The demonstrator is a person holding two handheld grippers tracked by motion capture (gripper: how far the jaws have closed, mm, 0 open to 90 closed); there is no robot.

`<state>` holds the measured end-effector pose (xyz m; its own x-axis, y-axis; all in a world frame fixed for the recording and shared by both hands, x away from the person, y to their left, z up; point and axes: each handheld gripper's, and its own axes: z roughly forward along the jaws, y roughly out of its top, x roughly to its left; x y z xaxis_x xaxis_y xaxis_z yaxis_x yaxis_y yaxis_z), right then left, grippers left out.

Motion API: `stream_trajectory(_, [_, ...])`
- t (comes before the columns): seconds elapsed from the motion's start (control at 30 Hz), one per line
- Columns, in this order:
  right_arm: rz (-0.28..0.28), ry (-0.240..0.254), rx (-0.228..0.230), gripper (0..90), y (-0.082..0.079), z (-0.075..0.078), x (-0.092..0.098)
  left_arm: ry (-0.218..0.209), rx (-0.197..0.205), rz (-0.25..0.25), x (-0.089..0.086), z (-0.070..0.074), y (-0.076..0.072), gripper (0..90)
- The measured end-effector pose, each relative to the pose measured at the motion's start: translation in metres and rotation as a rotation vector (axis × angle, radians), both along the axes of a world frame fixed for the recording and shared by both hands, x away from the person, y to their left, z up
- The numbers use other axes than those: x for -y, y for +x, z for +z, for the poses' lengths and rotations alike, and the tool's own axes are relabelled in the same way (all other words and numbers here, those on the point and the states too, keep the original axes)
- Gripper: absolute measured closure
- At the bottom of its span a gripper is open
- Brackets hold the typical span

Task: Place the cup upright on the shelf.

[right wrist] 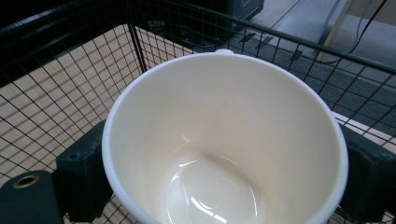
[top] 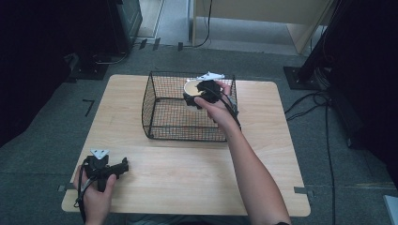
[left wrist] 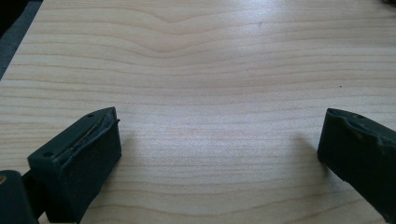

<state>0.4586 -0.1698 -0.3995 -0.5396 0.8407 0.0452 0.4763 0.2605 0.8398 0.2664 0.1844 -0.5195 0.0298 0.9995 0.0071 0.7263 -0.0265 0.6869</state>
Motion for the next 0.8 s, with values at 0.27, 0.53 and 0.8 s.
stream_trajectory(0.27, [0.053,-0.007,0.028,9.6,0.007,-0.018,-0.005,0.000,0.000,0.000,0.000,0.000,0.000,0.0])
stream_trajectory(0.53, [0.075,-0.008,-0.020,9.6,0.020,-0.034,0.000,0.000,0.000,0.000,0.000,0.000,0.000,0.0])
stream_trajectory(0.8, [0.129,-0.043,-0.106,9.6,0.027,-0.051,0.002,0.000,0.000,0.000,0.000,0.000,0.000,0.0])
